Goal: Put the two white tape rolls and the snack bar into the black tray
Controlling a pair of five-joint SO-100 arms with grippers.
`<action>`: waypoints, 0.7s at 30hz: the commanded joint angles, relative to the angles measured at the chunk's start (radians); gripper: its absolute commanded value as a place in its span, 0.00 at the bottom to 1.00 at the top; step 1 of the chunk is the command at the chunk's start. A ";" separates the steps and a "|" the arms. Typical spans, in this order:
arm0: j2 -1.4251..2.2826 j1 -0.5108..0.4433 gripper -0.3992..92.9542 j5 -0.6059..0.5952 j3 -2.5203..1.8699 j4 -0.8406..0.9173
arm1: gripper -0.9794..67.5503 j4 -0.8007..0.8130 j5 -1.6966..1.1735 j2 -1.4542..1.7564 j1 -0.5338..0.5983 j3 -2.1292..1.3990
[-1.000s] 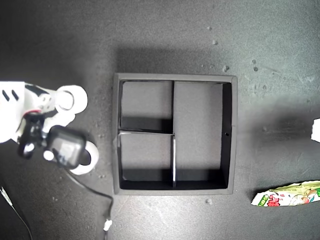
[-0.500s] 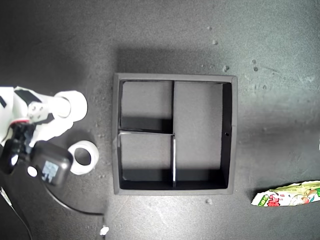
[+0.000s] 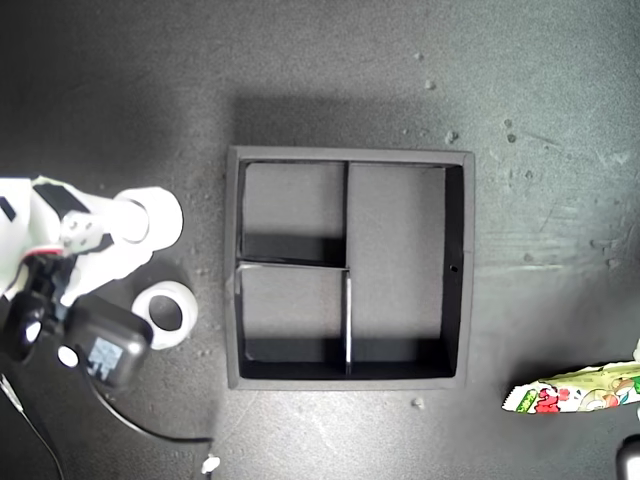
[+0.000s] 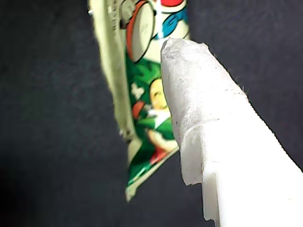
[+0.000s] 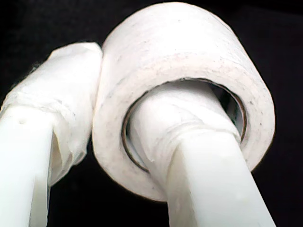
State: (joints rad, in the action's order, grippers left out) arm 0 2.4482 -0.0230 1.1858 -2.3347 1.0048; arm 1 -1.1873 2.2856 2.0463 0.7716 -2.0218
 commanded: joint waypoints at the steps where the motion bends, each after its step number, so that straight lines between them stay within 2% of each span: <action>1: 0.000 -0.003 0.01 0.000 0.044 -0.003 | 0.39 0.207 0.064 -0.008 0.035 -0.114; 5: 0.014 -0.006 0.01 0.003 0.034 -0.003 | 0.43 0.370 0.091 -0.080 0.054 -0.173; 12: 0.000 -0.009 0.01 0.006 0.025 -0.020 | 0.52 0.437 0.086 -0.166 0.058 -0.155; 17: -0.012 -0.012 0.01 0.006 0.029 -0.020 | 0.52 0.584 0.072 -0.264 0.054 -0.192; 21: -0.015 -0.012 0.01 -0.002 0.035 -0.020 | 0.45 0.670 0.064 -0.308 0.043 -0.267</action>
State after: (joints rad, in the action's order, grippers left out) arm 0 2.4360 -0.0245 1.1858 -2.3347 1.0048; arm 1 -0.5706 2.3577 1.7426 0.8314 -2.2596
